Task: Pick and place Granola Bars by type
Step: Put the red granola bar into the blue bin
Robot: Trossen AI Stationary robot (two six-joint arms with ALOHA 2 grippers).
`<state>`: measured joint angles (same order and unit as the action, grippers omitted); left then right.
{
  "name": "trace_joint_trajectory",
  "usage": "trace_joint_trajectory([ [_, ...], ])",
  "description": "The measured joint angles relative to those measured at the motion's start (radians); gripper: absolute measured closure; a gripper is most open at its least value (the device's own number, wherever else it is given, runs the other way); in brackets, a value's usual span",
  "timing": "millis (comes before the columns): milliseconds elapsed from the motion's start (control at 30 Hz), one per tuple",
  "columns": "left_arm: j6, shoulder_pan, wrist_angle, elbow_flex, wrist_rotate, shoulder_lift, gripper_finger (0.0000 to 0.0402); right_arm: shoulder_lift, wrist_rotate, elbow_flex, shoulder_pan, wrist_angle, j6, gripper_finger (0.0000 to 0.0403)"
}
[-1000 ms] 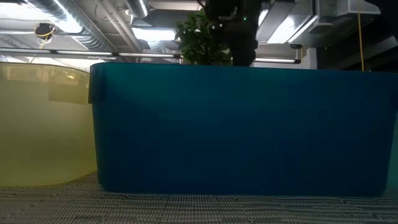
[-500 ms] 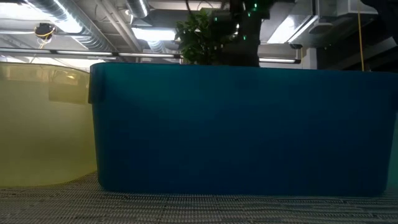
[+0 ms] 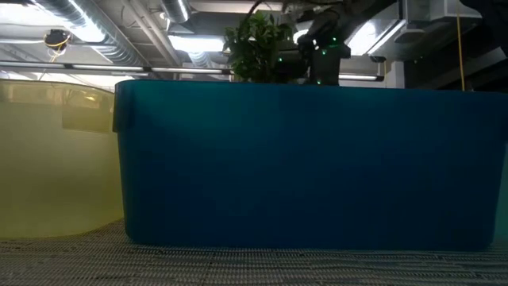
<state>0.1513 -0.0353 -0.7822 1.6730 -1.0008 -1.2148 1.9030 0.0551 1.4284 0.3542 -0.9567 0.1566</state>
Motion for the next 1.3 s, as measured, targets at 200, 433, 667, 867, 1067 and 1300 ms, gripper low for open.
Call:
trace_joint_trajectory([
  [200, -0.011, 0.000, 0.000, 0.000, 0.000, 0.000, 0.0242, 0.000, 0.000, -0.061, 0.000, 0.077, -0.007, 0.0064],
  [433, -0.037, 0.000, 0.000, 0.000, -0.001, 0.000, 0.0242, 0.000, 0.000, -0.118, 0.003, 0.171, -0.031, 0.0064],
  [667, -0.037, 0.000, 0.009, 0.000, -0.001, 0.000, 0.0242, 0.000, 0.026, -0.158, 0.003, 0.235, -0.031, 0.0086],
  [867, -0.037, 0.000, 0.008, 0.000, -0.001, 0.000, 0.0242, 0.000, 0.026, -0.158, 0.003, 0.237, -0.032, 0.0167],
  [1067, -0.037, 0.000, 0.009, 0.000, -0.001, 0.000, 0.0242, 0.000, 0.026, -0.158, 0.003, 0.239, -0.033, 0.0271],
  [1300, -0.036, 0.000, 0.008, 0.000, -0.001, 0.000, 0.0242, 0.000, 0.026, -0.158, 0.003, 0.237, -0.037, 0.0374],
])
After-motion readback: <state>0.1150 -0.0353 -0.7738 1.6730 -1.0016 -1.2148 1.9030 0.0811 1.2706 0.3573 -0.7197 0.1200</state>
